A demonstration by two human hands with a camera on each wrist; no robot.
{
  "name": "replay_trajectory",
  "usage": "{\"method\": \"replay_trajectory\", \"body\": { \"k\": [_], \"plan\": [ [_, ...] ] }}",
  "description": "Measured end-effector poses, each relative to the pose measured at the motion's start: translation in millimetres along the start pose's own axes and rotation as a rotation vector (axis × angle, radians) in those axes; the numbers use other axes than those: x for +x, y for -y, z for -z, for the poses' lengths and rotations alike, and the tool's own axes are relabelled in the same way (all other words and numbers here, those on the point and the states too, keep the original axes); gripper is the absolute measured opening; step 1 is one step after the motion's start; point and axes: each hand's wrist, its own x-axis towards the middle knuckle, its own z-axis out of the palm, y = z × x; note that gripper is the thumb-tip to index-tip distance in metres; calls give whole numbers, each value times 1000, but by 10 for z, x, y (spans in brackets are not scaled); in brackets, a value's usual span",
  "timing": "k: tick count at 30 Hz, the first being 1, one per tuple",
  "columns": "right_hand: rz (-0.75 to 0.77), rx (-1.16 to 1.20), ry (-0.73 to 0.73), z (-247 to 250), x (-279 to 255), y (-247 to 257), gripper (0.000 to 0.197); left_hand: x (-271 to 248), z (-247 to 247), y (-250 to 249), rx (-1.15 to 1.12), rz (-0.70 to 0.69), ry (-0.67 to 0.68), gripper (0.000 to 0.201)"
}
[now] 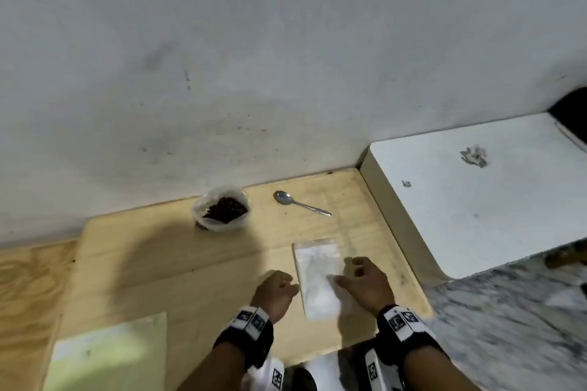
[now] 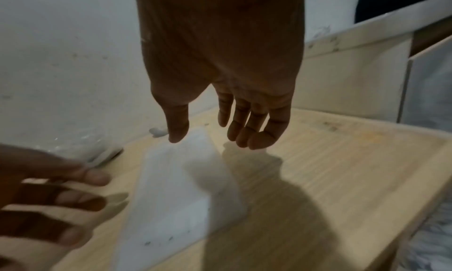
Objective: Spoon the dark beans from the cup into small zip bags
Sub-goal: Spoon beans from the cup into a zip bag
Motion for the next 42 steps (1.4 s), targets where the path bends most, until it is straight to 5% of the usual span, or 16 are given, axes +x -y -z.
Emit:
{"method": "replay_trajectory", "body": {
  "k": [5, 14, 19, 25, 30, 34, 36, 42],
  "plan": [
    [-23, -39, 65, -208, 160, -61, 81, 210, -338, -90, -78, 130, -65, 15],
    [36, 241, -90, -271, 178, -283, 28, 167, -510, -98, -195, 177, -182, 29],
    [80, 256, -113, -177, 178, -304, 19, 87, -440, -94, -194, 87, -294, 12],
    [146, 152, -167, -32, 149, -248, 14, 31, -360, -115, -214, 120, -131, 22],
    [135, 418, -2, 175, 20, 7, 22, -76, -229, -163, -203, 50, -156, 41],
    [160, 434, 231, 269, -237, 310, 10, -225, -5, -387, -432, -85, -224, 34],
    [167, 378, 356, 266, -357, 485, 11, -318, 206, -504, -480, -173, -232, 12],
    [360, 357, 337, 342, -583, 1204, 28, -672, 1049, -715, -134, -328, -103, 17]
  ]
}}
